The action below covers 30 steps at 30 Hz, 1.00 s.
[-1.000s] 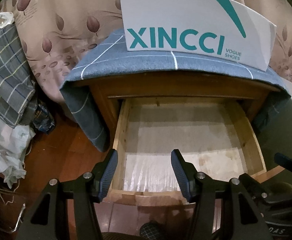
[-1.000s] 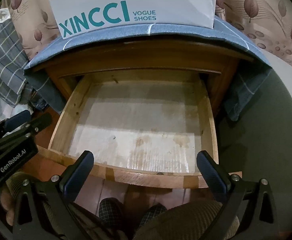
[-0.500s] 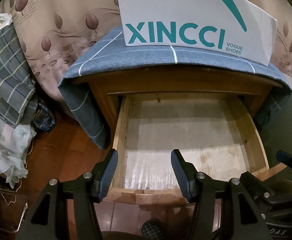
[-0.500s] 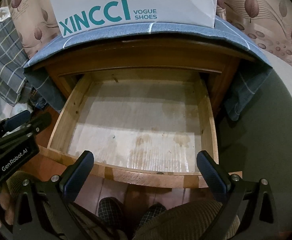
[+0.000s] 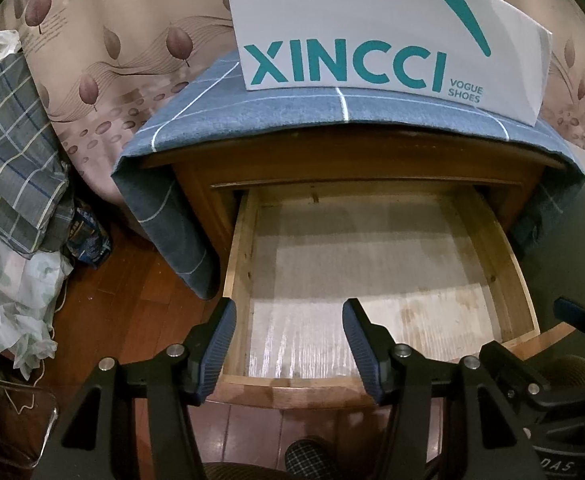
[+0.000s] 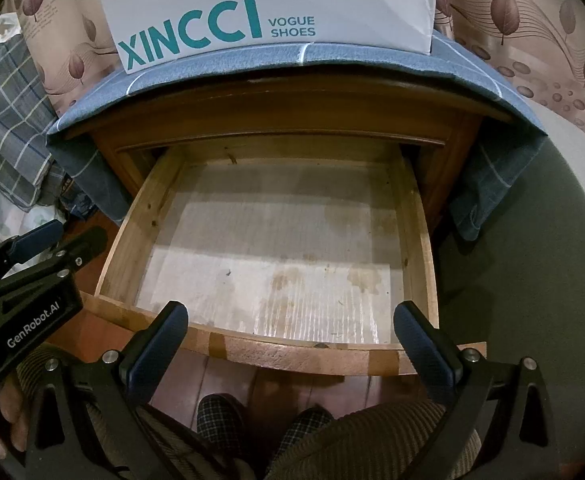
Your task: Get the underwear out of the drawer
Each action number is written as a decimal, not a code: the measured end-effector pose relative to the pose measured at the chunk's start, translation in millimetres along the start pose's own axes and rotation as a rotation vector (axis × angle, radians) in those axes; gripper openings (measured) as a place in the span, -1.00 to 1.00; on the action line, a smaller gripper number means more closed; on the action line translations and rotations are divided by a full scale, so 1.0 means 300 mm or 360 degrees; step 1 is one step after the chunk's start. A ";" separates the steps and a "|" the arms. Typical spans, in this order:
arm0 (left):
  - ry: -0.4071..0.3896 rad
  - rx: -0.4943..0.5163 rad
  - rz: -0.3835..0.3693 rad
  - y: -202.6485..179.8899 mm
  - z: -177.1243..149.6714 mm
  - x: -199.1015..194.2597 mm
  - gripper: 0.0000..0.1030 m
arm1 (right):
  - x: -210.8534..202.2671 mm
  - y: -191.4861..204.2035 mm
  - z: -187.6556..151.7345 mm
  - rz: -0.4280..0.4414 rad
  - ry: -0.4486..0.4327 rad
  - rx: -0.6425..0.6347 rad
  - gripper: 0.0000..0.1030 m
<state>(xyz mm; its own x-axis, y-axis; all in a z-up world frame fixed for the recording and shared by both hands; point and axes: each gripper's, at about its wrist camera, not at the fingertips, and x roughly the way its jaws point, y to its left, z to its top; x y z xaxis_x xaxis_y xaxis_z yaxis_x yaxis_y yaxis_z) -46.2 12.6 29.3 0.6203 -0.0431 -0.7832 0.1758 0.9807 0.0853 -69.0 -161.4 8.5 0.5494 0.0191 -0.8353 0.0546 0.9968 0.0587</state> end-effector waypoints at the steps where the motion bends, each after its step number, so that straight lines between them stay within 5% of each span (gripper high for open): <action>1: 0.0003 0.0000 0.0000 -0.003 0.002 0.001 0.10 | 0.000 0.001 -0.001 0.0000 -0.0001 0.0001 0.98; 30: 0.0037 -0.0016 -0.0004 0.003 0.004 0.017 0.10 | 0.002 0.003 0.000 -0.0001 0.0008 -0.0003 0.98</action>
<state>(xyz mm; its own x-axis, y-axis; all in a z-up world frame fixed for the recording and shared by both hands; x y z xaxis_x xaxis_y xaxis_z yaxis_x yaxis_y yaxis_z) -41.9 12.9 26.0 0.6017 -0.0414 -0.7976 0.1697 0.9825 0.0771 -68.6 -160.7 8.0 0.5449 0.0186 -0.8383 0.0538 0.9969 0.0571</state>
